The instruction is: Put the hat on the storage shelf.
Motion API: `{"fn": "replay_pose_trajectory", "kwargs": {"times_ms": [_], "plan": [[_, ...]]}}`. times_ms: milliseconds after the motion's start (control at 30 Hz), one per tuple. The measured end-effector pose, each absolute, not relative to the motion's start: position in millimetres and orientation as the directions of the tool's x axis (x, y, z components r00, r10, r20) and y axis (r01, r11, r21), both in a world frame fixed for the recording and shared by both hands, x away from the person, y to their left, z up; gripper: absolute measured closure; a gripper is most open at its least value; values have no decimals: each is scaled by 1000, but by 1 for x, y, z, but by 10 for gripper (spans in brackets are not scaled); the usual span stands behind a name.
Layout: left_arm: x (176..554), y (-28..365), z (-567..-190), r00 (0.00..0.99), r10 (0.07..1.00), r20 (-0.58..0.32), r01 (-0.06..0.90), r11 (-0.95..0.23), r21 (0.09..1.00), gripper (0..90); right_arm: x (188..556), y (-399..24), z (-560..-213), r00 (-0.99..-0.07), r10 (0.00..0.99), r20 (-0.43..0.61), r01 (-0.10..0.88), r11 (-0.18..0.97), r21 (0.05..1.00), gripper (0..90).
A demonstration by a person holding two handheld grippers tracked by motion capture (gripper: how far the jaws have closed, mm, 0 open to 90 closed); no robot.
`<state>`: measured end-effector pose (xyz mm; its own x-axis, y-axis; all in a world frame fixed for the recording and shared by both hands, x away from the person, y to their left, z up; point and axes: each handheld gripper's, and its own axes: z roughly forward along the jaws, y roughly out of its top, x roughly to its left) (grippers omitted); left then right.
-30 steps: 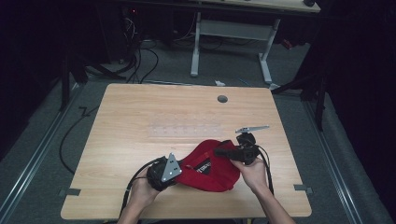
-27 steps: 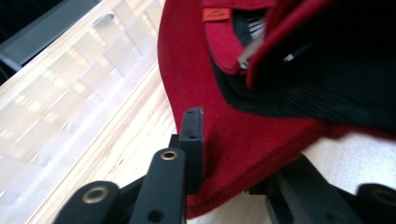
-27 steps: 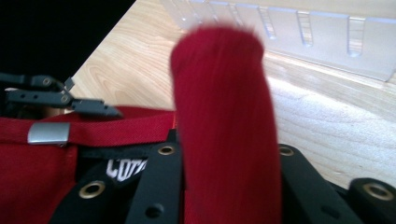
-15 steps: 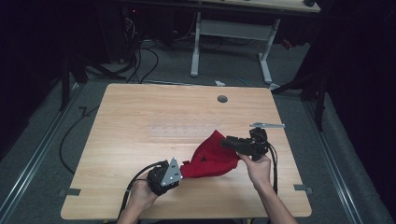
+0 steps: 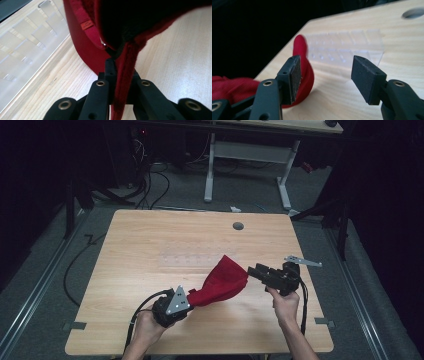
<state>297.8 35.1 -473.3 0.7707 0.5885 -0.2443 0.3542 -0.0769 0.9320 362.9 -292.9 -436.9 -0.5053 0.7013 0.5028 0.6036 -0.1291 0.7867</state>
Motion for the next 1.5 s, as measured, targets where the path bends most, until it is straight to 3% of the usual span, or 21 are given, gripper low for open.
{"fn": "replay_pose_trajectory", "kwargs": {"times_ms": [167, 467, 733, 1033, 1500], "plan": [[299, 47, -466, 745, 596, -299, 363, 14, 932, 855, 364, -303, -449, -465, 725, 508, 620, -143, 771, 401], [310, 61, -461, 691, 622, -369, 382, 119, 916, 855, 359, -298, -506, -399, 895, 202, 618, 99, 780, 405], [320, 75, -454, 639, 634, -434, 388, 221, 895, 854, 359, -290, -523, -371, 929, 0, 619, 247, 745, 392], [336, 85, -454, 590, 650, -479, 384, 296, 875, 854, 360, -288, -530, -348, 936, -54, 624, 275, 732, 392], [355, 104, -444, 503, 663, -554, 385, 402, 831, 854, 362, -292, -531, -333, 943, -20, 643, 243, 727, 372]]}}
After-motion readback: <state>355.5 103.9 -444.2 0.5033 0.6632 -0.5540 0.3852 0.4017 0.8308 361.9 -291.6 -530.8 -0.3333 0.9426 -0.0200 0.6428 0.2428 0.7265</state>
